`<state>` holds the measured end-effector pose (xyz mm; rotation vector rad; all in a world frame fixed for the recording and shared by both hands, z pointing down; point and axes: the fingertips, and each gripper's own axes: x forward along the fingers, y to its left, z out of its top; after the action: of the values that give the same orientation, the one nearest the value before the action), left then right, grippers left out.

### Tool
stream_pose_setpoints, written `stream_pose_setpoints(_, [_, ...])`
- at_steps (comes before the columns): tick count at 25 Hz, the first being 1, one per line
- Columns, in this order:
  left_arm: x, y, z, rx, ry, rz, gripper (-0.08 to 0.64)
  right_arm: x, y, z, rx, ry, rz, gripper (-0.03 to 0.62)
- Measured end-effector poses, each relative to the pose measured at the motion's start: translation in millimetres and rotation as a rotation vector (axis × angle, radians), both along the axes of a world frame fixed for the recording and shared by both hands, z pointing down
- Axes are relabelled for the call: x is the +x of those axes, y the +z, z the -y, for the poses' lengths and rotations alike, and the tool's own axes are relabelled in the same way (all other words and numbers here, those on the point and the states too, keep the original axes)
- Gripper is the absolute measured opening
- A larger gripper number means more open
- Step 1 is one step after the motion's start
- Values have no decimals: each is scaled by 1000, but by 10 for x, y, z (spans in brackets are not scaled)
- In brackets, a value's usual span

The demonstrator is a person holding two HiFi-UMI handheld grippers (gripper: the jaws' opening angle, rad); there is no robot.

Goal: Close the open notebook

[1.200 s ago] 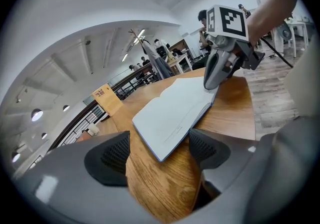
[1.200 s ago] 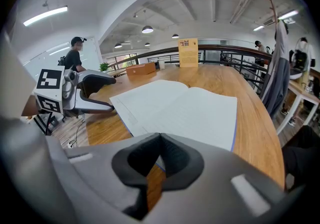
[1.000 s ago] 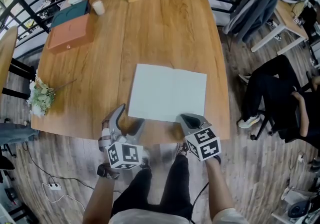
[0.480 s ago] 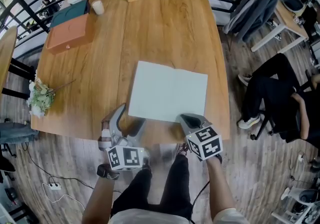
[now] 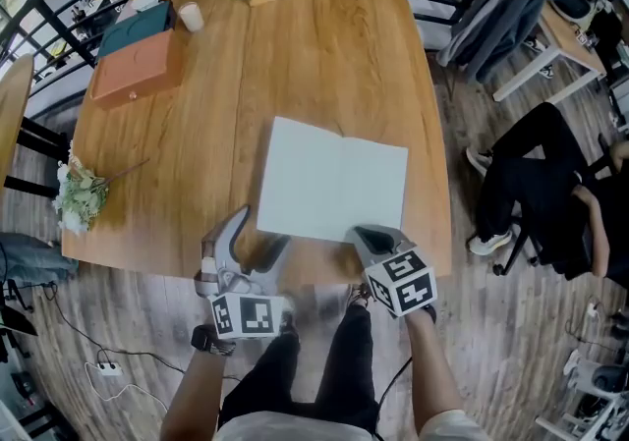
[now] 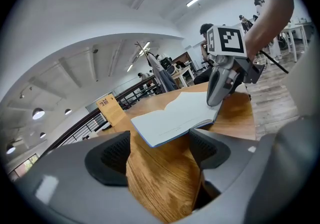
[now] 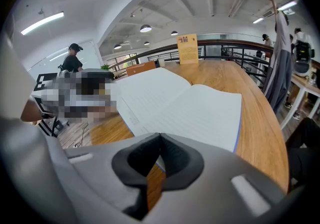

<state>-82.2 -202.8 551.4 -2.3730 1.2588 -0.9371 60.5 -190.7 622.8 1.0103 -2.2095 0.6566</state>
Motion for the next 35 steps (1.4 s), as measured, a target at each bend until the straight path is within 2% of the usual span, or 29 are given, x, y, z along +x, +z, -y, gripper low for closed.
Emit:
stream_pose_setpoints(3, [23,-16,3,-15,10,-30,380,-1,-1,5,0,0,1,2])
stream_pose_setpoints(9, [111,4,-23,-81,79,-122,337,-2,2,0,-1,0,4,2])
stream_pose_setpoints(16, [292,-53,-143,-83,169,-89,196,3,-14,-15,13,0,-6,2])
stream_pose_setpoints(21, [322,-64,-142,-89,201,-79,189,5,-9,-13,10,-2,-4,2])
stream_pose_setpoints(28, [399,-76,-142,-143,297,-116,183,5,-2,-10,-13,-6,14,2])
stream_pose_setpoints(35, [569,-148,-155,-174,367,-112,189,74,-20,-42,24,8,3,2])
